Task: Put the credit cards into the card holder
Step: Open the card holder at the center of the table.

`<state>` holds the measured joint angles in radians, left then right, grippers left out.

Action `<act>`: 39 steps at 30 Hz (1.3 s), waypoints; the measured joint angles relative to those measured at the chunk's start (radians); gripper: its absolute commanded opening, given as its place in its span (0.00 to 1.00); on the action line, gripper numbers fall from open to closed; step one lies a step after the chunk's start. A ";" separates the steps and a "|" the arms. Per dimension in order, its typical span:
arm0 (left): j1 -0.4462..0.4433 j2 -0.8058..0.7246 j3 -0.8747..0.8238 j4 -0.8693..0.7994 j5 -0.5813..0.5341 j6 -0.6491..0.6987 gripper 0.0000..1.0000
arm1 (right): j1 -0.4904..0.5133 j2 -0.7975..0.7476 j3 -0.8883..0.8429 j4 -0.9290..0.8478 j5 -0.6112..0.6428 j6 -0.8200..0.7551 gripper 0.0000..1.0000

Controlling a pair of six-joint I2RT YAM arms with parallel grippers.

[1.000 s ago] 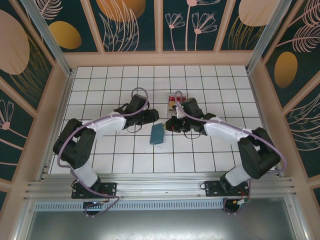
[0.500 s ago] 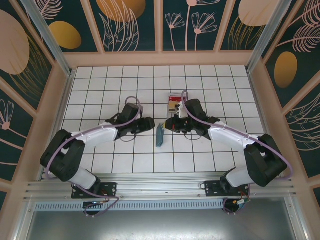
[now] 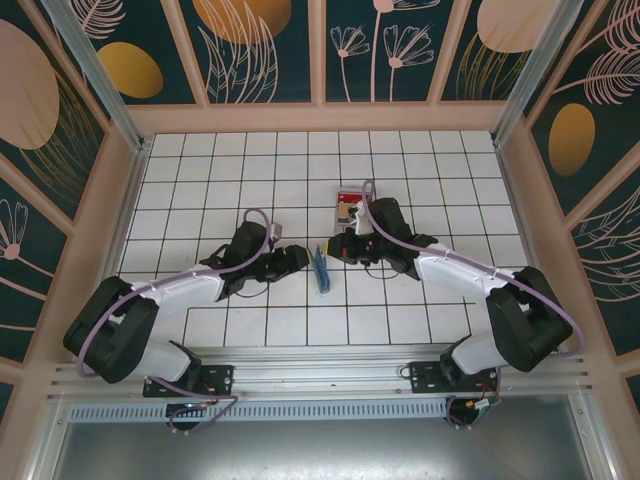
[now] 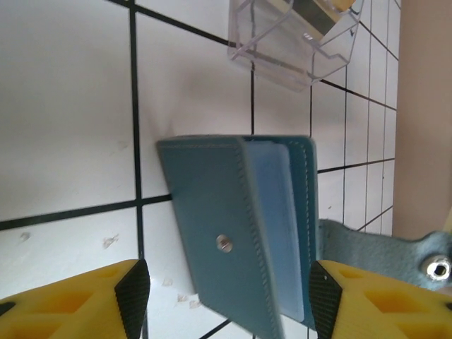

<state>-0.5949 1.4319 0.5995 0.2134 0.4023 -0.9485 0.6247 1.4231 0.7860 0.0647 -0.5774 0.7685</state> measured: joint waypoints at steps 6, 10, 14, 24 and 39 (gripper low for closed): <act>-0.006 0.088 0.016 0.033 0.010 -0.007 0.61 | 0.002 0.000 0.000 0.000 0.000 0.001 0.04; -0.013 0.111 0.031 0.038 0.014 -0.010 0.53 | 0.002 0.000 0.000 0.000 0.000 0.001 0.04; -0.015 0.119 0.039 0.053 0.018 -0.016 0.43 | 0.002 0.000 0.000 0.000 0.000 0.001 0.05; -0.019 0.135 0.050 0.075 0.020 -0.014 0.25 | 0.002 0.000 -0.017 0.015 0.000 0.008 0.05; -0.019 0.138 0.059 0.010 -0.053 0.024 0.07 | -0.035 -0.045 -0.080 0.024 0.006 0.024 0.05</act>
<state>-0.6144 1.5700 0.6586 0.2234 0.3492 -0.9249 0.5900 1.3781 0.7055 0.0887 -0.5716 0.7921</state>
